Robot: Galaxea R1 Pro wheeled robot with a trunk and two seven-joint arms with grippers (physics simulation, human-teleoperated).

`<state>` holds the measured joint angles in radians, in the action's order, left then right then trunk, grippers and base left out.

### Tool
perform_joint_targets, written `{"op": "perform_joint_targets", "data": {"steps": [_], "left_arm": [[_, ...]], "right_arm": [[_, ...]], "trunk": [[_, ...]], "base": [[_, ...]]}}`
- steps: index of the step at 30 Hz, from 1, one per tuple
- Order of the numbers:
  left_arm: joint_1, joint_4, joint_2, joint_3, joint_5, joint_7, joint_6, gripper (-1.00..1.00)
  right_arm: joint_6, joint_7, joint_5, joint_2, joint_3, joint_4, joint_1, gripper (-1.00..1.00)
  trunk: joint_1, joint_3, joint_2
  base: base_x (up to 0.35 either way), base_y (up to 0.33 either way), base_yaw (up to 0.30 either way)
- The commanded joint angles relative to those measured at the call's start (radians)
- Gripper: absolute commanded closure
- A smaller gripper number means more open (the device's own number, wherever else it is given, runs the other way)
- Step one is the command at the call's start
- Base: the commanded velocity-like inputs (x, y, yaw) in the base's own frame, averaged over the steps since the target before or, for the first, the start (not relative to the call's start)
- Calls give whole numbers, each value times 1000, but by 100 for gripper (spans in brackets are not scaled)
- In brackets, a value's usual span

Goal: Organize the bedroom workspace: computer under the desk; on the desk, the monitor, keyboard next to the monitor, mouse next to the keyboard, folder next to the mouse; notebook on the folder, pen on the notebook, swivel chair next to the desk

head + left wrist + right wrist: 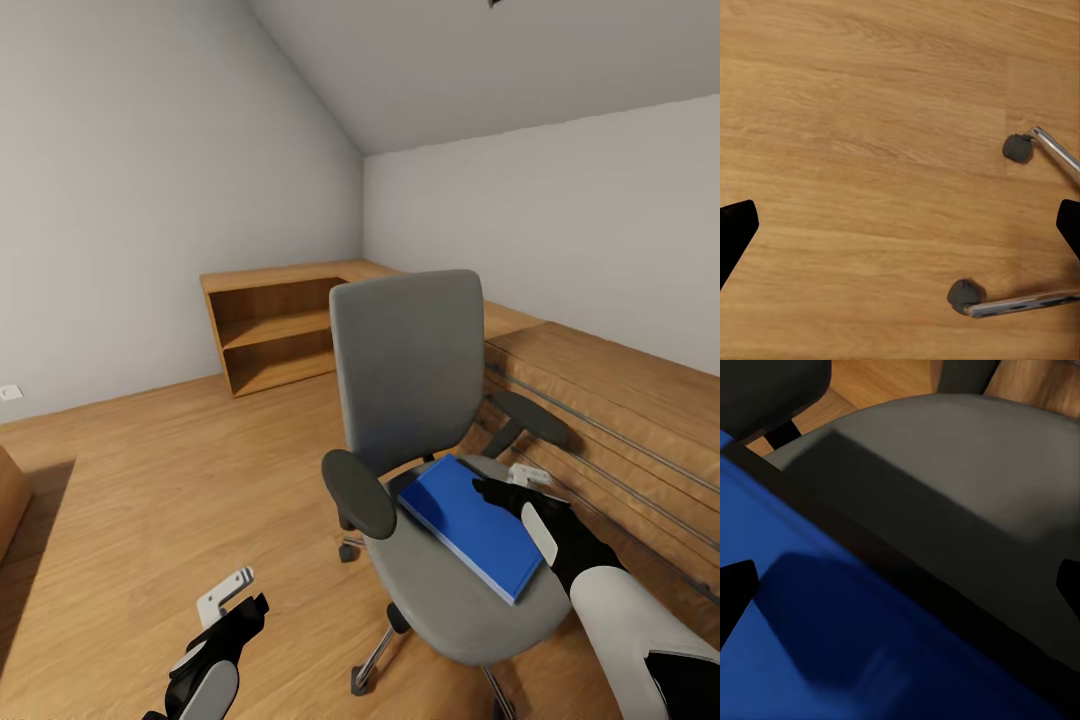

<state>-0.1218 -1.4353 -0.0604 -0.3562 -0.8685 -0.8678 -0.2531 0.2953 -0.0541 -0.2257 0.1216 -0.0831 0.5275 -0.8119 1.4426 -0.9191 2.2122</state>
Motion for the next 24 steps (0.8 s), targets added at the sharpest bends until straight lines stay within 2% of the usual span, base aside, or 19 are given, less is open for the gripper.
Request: {"op": "perform_joint_targets", "data": {"steps": [1, 9, 16, 24], "left_arm": [[-1, -1, -1, -2, -3, -7, -4, -100], [-1, 2, -1, -2, -4, -5, -5, -100], [-1, 3, -2, -1, -4, -5, -6, -100], [-1, 3, -2, -1, -3, -5, -5, -100]], "right_arm": [[6, -4, -3, 0, -4, -18, 0, -100], [5, -4, -3, 0, -4, -18, 0, -100], [5, -4, -3, 0, -4, -18, 0, -100], [5, -4, -3, 0, -4, -18, 0, -100]], "trunk": [[0, -1, 0], [0, -1, 0], [0, -1, 0], [0, -1, 0]], "base": [[0, 0, 0], [-4, 0, 0], [-210, 0, 0], [-49, 0, 0]]}}
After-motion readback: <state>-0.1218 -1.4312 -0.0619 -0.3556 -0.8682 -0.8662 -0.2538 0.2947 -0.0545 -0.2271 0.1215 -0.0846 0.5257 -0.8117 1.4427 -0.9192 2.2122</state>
